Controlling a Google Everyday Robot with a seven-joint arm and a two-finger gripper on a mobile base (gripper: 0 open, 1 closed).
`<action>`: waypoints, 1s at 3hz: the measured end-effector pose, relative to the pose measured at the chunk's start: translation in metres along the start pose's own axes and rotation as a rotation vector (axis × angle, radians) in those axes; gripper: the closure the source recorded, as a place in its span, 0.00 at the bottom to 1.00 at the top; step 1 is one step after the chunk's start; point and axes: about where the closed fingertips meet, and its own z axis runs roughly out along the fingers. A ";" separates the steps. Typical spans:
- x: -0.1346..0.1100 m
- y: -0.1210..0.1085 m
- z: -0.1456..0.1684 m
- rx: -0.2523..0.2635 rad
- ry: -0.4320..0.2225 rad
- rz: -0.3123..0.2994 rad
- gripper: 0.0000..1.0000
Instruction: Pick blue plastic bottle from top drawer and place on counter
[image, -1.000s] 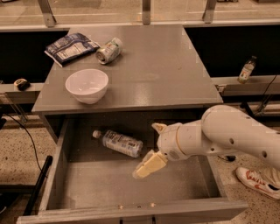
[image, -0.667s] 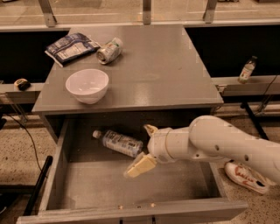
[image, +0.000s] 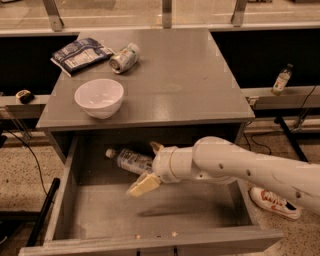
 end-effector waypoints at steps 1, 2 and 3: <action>0.012 -0.007 0.021 -0.026 0.012 0.044 0.00; 0.029 -0.016 0.032 -0.026 0.012 0.095 0.00; 0.043 -0.023 0.033 -0.009 -0.006 0.131 0.18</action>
Offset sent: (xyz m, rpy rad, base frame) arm 0.0362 -0.0103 -0.0626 0.0482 0.1351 -0.0794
